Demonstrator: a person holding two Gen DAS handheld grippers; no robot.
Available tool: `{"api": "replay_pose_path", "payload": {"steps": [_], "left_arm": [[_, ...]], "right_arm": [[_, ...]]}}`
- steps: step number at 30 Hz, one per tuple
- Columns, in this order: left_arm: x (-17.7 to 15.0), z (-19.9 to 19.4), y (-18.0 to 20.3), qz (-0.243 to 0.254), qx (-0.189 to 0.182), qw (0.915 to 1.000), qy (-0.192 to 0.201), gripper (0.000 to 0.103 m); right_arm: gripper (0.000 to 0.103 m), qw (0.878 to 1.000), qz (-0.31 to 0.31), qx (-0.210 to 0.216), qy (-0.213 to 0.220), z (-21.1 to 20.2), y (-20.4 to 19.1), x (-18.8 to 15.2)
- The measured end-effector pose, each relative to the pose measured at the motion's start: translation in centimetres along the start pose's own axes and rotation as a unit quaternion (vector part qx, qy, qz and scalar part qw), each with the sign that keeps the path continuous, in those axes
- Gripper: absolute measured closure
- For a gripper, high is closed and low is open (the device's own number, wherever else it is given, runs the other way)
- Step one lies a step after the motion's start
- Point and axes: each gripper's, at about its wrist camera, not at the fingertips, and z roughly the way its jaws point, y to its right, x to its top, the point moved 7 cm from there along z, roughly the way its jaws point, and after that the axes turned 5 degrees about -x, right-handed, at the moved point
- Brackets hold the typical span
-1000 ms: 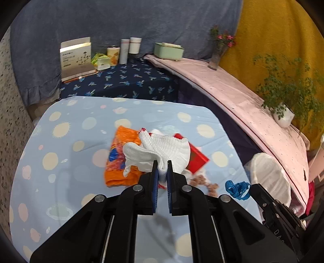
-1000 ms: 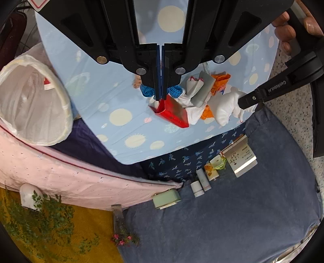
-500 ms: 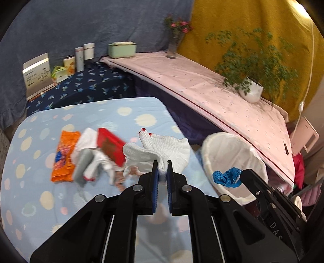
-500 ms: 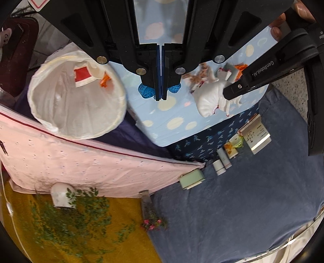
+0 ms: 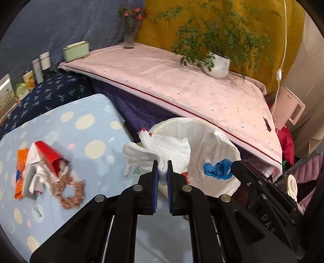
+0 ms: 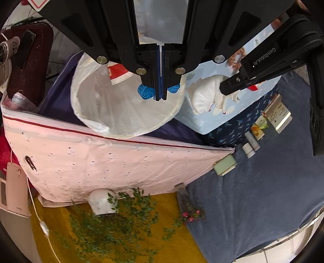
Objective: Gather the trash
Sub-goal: 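Carry the white tissue and blue ribbon over the wastebasket and open both tools, then move both open tools back to the remaining trash pile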
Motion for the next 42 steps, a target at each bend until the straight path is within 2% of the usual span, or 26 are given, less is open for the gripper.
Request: {"api": "replay_pose_path", "payload": {"steps": [7,11,13,14,15,17,20,24,38,42], "left_arm": [[0.3,3.0,2.5,0.016,-0.018,0.9995,-0.022,0.095],[0.4,4.2,2.8,0.011,-0.022,0.9993,-0.030,0.090],[0.4,4.7,2.7,0.006,-0.019,0.9992,-0.034,0.076],[0.3,4.9,2.5,0.002,-0.012,0.9994,-0.033,0.063],[0.3,4.9,2.4,0.001,-0.008,0.9995,-0.030,0.057],[0.2,5.0,2.0,0.002,0.000,0.9996,-0.029,0.055],[0.0,5.2,1.2,-0.005,0.008,0.9994,-0.032,0.053],[-0.2,4.7,-0.1,-0.018,0.018,0.9993,-0.029,0.053],[-1.4,1.4,-4.7,-0.057,0.047,0.9972,-0.011,0.053],[-1.8,0.1,-6.2,-0.069,0.055,0.9961,-0.004,0.052]], "right_arm": [[0.102,1.000,0.018,-0.017,-0.003,1.3,3.0,0.7],[0.102,1.000,0.022,-0.020,-0.007,2.2,3.7,0.8],[0.101,0.999,0.024,-0.020,-0.009,2.7,3.9,0.8],[0.100,0.999,0.024,-0.021,-0.011,2.9,3.9,0.8],[0.097,0.999,0.026,-0.024,-0.011,3.1,4.0,0.7],[0.092,0.999,0.028,-0.023,-0.013,3.3,4.0,0.6],[0.091,0.999,0.029,-0.023,-0.017,3.6,3.9,0.5],[0.081,0.999,0.028,-0.022,-0.015,3.4,3.4,0.4],[0.069,1.000,0.003,-0.005,-0.015,2.0,-0.8,-0.8],[0.068,1.000,-0.010,0.003,-0.017,1.6,-2.7,-1.2]]}}
